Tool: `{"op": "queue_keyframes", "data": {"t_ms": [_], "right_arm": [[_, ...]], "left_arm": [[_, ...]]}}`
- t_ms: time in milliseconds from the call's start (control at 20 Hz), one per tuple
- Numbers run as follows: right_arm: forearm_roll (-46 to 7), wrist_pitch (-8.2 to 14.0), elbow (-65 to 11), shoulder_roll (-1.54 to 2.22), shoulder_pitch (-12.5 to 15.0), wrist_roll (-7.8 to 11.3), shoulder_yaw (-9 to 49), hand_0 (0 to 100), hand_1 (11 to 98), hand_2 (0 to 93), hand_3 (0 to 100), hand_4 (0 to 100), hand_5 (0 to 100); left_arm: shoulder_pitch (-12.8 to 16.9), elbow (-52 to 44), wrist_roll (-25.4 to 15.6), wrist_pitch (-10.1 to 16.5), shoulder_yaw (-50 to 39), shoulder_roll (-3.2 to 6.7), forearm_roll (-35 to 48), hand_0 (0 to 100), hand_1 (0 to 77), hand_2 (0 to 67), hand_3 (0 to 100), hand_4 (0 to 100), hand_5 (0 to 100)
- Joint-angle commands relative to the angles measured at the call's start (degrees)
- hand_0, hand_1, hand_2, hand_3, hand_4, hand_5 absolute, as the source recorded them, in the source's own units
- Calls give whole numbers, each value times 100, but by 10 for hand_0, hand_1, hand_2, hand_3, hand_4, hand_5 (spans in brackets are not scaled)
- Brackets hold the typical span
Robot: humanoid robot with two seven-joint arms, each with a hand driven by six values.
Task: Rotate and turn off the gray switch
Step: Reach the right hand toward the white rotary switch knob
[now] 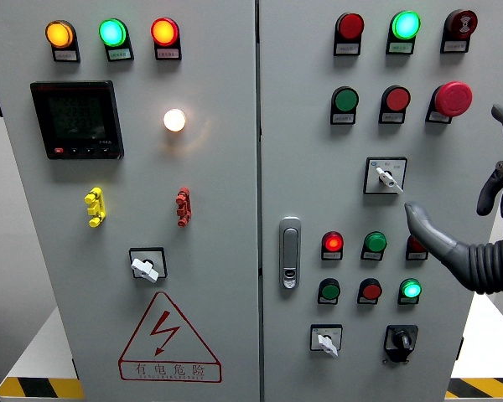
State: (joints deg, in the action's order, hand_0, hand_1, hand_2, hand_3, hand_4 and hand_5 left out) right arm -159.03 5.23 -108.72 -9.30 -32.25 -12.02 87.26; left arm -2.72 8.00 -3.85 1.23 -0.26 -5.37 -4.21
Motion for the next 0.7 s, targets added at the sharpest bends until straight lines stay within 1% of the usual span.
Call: {"op": "queue_keyframes", "data": {"t_ms": [0,50,200,300,350,450,650], "right_arm": [[74,-188,-9,-10,-27,-2,54,0,465,241,894,1000,928],[153,-285,-26,-10,-27,-20,54,0,452,275,885,1000,930],[188,-391,-27,-10,-45,-72,63,0,441,364,874,1000,930],[197,-557,-9,-10,-54,-203,63,0,436,463,866,1000,932],[197,-628,0,-10,-89,-256,63,0,433,486,862,1000,931],[206,-707,79,-10,-185,-266,63,0,422,543,856,1000,931],[206,-752,316,-10,-326,-362,72,0,416,585,849,1000,932]], "left_arm": [[0,0,-2,0,0,1,-1,0,0,132,183,95,117],[0,0,7,0,0,1,-1,0,0,132,183,95,117],[0,0,-1,0,0,1,-1,0,0,132,183,95,118],[0,0,-2,0,0,1,-1,0,0,132,183,95,118],[0,0,-2,0,0,-8,-1,0,0,132,183,95,118],[0,0,-2,0,0,1,-1,0,0,132,183,95,118],[0,0,-2,0,0,1,-1,0,0,132,183,95,118]]}}
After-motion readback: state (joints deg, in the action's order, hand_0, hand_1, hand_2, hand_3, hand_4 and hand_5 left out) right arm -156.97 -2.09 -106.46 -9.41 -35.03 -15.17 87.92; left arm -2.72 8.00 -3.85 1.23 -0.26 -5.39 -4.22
